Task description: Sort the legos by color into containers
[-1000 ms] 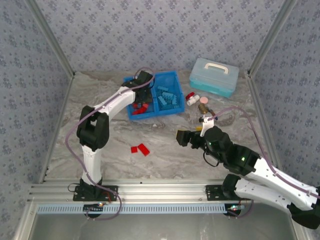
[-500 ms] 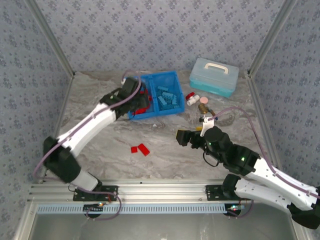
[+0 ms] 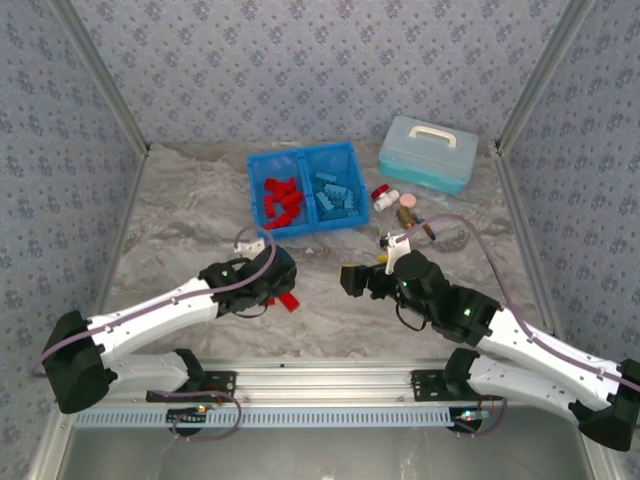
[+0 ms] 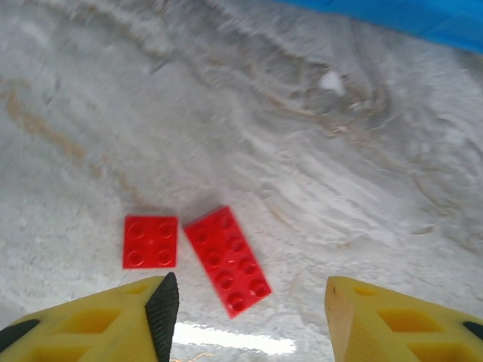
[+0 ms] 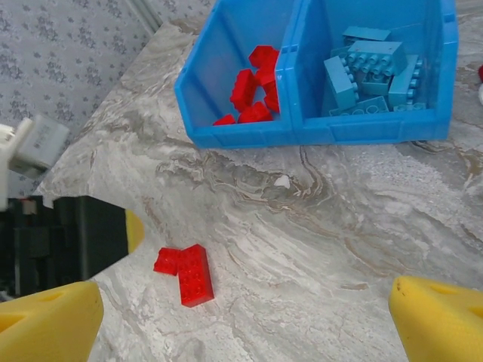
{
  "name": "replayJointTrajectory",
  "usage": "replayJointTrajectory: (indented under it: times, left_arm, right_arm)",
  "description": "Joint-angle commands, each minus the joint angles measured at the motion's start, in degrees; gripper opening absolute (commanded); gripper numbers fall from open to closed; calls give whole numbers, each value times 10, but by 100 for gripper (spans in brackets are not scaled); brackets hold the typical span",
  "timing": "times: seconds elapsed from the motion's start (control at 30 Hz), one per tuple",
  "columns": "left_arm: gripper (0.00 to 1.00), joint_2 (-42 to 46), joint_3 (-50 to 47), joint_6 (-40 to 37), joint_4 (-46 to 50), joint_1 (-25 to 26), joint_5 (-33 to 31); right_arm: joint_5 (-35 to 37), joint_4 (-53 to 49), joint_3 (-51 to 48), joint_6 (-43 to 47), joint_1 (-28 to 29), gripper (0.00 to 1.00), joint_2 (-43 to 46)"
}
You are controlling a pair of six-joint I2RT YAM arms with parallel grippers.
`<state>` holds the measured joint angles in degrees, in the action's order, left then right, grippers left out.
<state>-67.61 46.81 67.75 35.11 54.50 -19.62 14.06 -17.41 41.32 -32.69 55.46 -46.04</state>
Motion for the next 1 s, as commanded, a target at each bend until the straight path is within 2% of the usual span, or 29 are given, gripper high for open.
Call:
replayJointTrajectory:
  times: [0.0, 0.13, 0.27, 0.47, 0.8, 0.97]
  left_arm:
    - [59, -7, -12, 53, -33, 1, 20]
    - [70, -56, -16, 56, -75, -13, 73]
    - [70, -104, -17, 61, -109, -29, 115]
    - [69, -155, 3, 49, -80, -40, 135]
    - [57, -233, 42, 20, -26, -41, 131]
    - [43, -251, 74, 23, 53, -40, 100]
  right_arm:
    - [-2, 9, 3, 10, -3, 100, -8]
    - [12, -6, 9, 4, -5, 100, -13]
    - [17, -14, 17, 5, -7, 100, -13]
    - [31, -32, 16, -4, -10, 100, -4]
    - [39, -28, 5, -13, -15, 100, 8]
    - [40, -33, 7, -15, -17, 100, 9]
